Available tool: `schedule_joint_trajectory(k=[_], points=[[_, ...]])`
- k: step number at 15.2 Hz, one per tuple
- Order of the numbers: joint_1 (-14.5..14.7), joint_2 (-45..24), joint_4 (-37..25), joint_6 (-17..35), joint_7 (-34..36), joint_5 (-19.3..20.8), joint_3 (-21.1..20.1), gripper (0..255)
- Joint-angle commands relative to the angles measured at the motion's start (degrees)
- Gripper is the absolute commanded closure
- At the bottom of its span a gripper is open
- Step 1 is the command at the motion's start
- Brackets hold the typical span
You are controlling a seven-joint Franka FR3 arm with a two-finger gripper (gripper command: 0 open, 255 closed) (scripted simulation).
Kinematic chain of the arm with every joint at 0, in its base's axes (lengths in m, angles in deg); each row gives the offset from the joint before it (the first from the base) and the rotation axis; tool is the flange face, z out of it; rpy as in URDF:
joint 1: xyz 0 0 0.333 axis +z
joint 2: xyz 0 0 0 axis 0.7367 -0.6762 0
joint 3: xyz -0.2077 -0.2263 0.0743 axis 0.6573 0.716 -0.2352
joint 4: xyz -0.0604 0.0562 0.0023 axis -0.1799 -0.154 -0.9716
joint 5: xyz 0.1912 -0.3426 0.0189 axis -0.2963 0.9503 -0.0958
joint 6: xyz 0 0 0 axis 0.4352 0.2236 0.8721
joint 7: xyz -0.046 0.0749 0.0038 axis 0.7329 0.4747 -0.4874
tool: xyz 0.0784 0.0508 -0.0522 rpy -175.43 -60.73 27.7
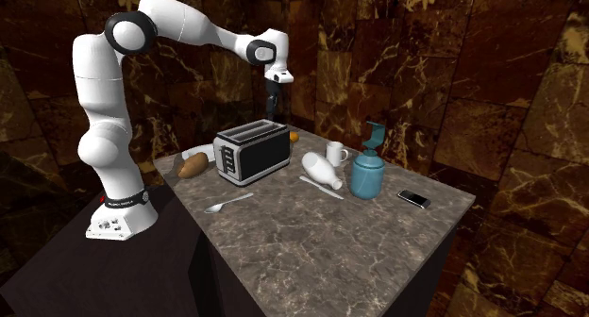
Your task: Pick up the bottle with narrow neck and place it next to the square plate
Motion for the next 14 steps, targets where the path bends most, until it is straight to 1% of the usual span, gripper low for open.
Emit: schedule_joint_trajectory(k=[1,7,14], points=[[-0.80,-3.06,-2.42,0.86,1.81,-0.59,0.92,0],[-3.54,-11.81,-9.59,3.14,6.92,-3.19,3.78,0],[-7.33,-21.11,-17.22,5.57,12.33,-7.18,6.78,0]])
